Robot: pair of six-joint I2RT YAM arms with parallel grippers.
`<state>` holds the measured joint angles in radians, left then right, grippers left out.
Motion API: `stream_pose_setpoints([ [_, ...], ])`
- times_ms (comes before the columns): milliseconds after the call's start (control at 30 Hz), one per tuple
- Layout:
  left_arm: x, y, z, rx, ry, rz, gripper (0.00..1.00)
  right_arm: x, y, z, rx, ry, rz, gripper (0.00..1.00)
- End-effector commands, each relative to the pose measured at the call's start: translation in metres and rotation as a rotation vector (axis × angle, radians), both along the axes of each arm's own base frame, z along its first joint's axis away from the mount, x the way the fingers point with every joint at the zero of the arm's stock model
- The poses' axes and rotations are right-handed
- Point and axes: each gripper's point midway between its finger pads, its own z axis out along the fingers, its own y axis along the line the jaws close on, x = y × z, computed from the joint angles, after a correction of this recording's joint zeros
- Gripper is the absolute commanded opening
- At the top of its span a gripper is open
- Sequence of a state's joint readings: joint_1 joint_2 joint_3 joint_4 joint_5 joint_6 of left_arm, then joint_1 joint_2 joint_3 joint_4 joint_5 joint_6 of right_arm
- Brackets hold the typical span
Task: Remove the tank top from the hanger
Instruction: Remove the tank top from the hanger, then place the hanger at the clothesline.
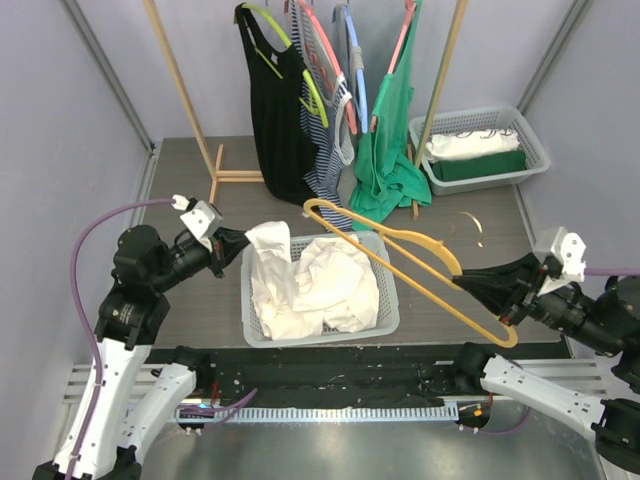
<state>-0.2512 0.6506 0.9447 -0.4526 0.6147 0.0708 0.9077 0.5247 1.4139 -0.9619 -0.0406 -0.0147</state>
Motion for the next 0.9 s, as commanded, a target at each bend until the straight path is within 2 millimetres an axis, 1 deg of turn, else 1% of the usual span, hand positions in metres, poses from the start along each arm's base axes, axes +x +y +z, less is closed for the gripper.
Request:
stream_pose_setpoints([
  [0,0.011,0.006,0.013,-0.047,-0.033,0.066,0.0,0.001,-0.024,0.024,0.07,-0.041,-0.09,0.01],
  [100,-0.002,-0.006,0.013,-0.062,-0.015,-0.027,0.0,0.001,-0.028,0.028,0.082,-0.051,-0.105,0.01],
  [167,-0.015,-0.019,0.013,-0.092,0.028,-0.13,0.0,0.002,-0.03,0.034,0.1,-0.063,-0.114,0.01],
  [233,-0.029,-0.03,0.017,-0.123,0.068,-0.222,0.0,0.007,-0.028,0.033,0.101,-0.064,-0.131,0.01],
  [267,-0.039,-0.038,0.018,-0.133,0.095,-0.301,0.0,0.009,-0.027,0.037,0.119,-0.076,-0.137,0.01],
  [300,-0.048,-0.044,0.024,-0.149,0.112,-0.345,0.0,0.015,-0.026,0.035,0.114,-0.076,-0.157,0.01],
  [367,-0.054,-0.05,0.027,-0.156,0.134,-0.395,0.0,0.021,-0.024,0.041,0.137,-0.092,-0.175,0.01],
  [400,-0.058,-0.054,0.028,-0.158,0.142,-0.417,0.0,0.025,-0.02,0.04,0.132,-0.089,-0.185,0.01],
  [433,-0.057,-0.056,0.027,-0.155,0.153,-0.421,0.01,0.028,-0.019,0.041,0.136,-0.091,-0.194,0.01],
  [467,-0.056,-0.058,0.022,-0.151,0.171,-0.421,0.08,0.031,-0.016,0.045,0.148,-0.1,-0.195,0.01],
  [500,-0.049,-0.06,0.012,-0.14,0.202,-0.404,0.55,0.035,-0.011,0.043,0.139,-0.095,-0.197,0.01],
  [533,-0.049,-0.063,0.005,-0.113,0.196,-0.415,0.85,0.038,-0.008,0.043,0.138,-0.093,-0.198,0.01],
  [567,-0.047,-0.063,-0.007,-0.084,0.217,-0.403,0.99,0.04,-0.005,0.046,0.147,-0.096,-0.198,0.01],
  [600,-0.034,-0.06,-0.022,-0.047,0.232,-0.334,1.0,0.044,0.003,0.042,0.134,-0.084,-0.191,0.01],
  [633,-0.029,-0.058,-0.031,-0.015,0.242,-0.302,1.0,0.044,0.006,0.042,0.132,-0.084,-0.183,0.01],
  [667,-0.028,-0.052,-0.047,0.071,0.23,-0.293,1.0,0.045,0.01,0.044,0.136,-0.086,-0.172,0.01],
  [733,-0.016,-0.038,-0.065,0.183,0.241,-0.218,1.0,0.049,0.016,0.043,0.127,-0.08,-0.169,0.01],
  [767,-0.014,-0.031,-0.071,0.241,0.228,-0.208,1.0,0.05,0.019,0.043,0.123,-0.078,-0.163,0.01],
  [800,-0.019,-0.022,-0.076,0.292,0.268,-0.19,1.0,0.051,0.02,0.045,0.124,-0.079,-0.163,0.01],
  [833,-0.015,-0.014,-0.08,0.336,0.279,-0.151,1.0,0.053,0.026,0.043,0.11,-0.07,-0.154,0.01],
  [867,-0.016,-0.009,-0.072,0.358,0.259,-0.138,1.0,0.053,0.031,0.043,0.104,-0.065,-0.137,0.01],
])
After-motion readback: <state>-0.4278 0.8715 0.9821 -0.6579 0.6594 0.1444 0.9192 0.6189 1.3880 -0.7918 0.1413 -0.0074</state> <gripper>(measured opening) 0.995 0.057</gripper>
